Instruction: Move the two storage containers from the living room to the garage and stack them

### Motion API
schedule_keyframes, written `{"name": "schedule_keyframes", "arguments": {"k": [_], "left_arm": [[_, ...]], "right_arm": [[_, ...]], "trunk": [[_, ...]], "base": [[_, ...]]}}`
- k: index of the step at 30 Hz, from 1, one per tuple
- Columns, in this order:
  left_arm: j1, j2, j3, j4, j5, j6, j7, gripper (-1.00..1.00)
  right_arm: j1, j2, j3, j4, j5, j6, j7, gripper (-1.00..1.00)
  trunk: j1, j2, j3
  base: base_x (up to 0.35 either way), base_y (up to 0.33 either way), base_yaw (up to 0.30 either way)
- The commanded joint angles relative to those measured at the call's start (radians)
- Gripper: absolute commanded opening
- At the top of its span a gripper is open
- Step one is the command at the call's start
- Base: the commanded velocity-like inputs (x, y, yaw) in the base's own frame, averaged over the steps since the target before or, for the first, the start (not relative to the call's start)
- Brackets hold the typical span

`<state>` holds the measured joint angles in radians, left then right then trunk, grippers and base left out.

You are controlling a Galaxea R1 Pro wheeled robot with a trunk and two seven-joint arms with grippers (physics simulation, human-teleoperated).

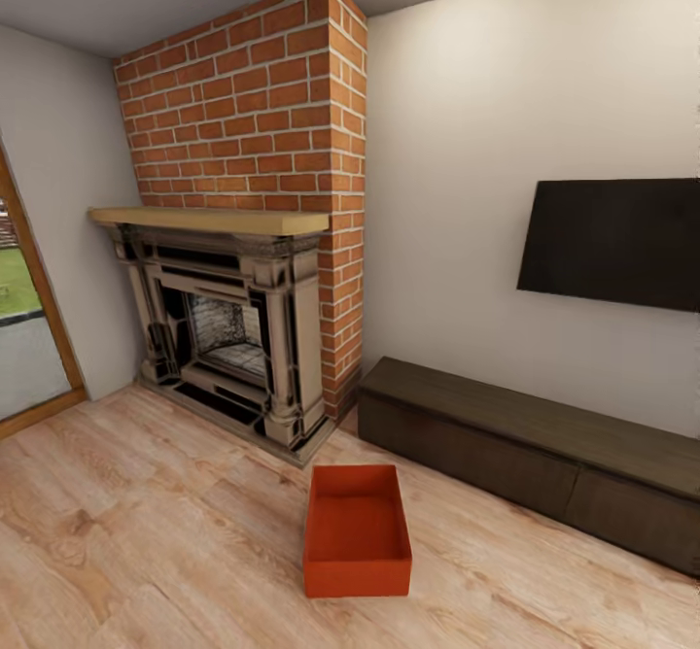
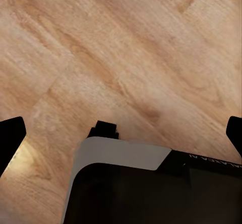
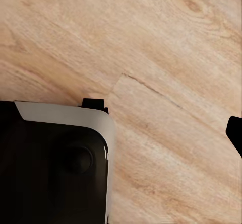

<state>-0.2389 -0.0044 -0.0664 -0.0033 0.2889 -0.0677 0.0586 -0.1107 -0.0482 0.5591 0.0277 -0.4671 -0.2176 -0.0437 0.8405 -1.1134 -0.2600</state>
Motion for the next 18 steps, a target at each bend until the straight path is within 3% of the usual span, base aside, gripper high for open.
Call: {"name": "schedule_keyframes", "arguments": {"k": [1, 14, 18], "left_arm": [[0.0, 0.0, -0.007, 0.0, 0.008, -0.003, 0.003, 1.0], [0.0, 0.0, -0.007, 0.0, 0.009, -0.003, 0.003, 1.0], [0.0, 0.0, -0.007, 0.0, 0.009, -0.003, 0.003, 1.0]], "right_arm": [[-0.001, 0.001, 0.008, 0.003, -0.007, -0.005, -0.001, 1.0], [-0.001, 0.001, 0.008, 0.003, -0.006, -0.005, -0.001, 1.0], [-0.001, 0.001, 0.008, 0.002, -0.006, -0.005, -0.002, 1.0]], "trunk": [[0.001, -0.001, -0.001], [0.001, -0.001, -0.001], [0.001, -0.001, -0.001]], "base": [[0.288, 0.233, -0.222], [0.288, 0.233, -0.219], [0.287, 0.233, -0.058]]}}
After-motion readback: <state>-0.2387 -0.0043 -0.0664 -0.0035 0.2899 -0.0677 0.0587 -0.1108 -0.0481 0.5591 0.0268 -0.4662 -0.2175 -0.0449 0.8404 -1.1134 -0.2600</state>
